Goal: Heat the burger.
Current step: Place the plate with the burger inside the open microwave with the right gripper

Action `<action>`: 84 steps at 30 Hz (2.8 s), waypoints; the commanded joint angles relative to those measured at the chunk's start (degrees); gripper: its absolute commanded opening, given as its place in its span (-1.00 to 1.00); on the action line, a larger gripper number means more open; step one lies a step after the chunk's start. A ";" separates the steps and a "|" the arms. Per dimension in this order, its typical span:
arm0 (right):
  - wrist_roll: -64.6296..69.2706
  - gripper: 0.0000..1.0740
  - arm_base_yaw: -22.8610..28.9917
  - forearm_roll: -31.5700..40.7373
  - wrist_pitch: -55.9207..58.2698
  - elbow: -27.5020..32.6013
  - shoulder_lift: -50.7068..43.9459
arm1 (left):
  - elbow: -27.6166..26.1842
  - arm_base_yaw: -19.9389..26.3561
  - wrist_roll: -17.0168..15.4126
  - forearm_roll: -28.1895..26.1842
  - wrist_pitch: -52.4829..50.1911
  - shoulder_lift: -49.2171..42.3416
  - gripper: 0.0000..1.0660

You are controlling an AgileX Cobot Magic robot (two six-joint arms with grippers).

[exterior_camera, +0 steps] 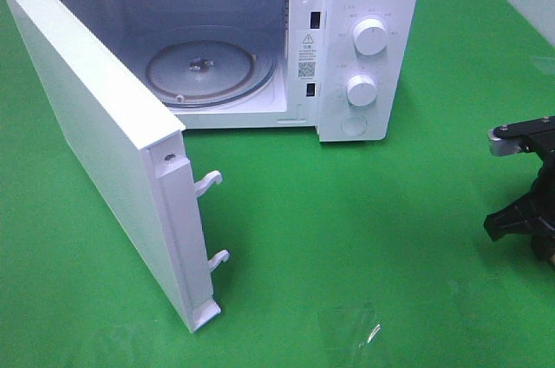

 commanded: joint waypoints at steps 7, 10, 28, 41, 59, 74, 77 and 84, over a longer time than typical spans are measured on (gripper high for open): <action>9.63 -1.00 3.84 -5.61 4.41 -0.40 -2.18 | 0.06 -0.40 0.00 -0.29 -0.86 -0.74 0.88; 13.35 -1.00 4.98 -7.51 5.21 -0.40 -2.98 | 0.06 -0.40 0.00 -0.29 -0.86 -0.74 0.88; 22.00 -1.00 14.55 -15.01 12.95 -0.40 -7.05 | 0.06 -0.40 0.00 -0.29 -0.86 -0.74 0.88; 22.69 -1.00 20.57 -16.10 19.88 0.57 -16.16 | 0.06 -0.40 0.00 -0.29 -0.86 -0.74 0.88; 23.84 -1.00 28.88 -15.87 22.52 4.87 -23.15 | 0.06 -0.40 0.00 -0.29 -0.86 -0.74 0.88; 24.98 -1.00 38.27 -15.64 25.32 7.51 -26.24 | 0.06 -0.40 0.00 -0.29 -0.86 -0.74 0.88; 25.32 -1.00 42.34 -15.47 26.07 7.73 -26.24 | 0.06 -0.40 0.00 -0.29 -0.86 -0.74 0.88; 26.53 -1.00 49.96 -15.64 28.07 8.25 -26.24 | 0.06 -0.40 0.00 -0.29 -0.86 -0.74 0.88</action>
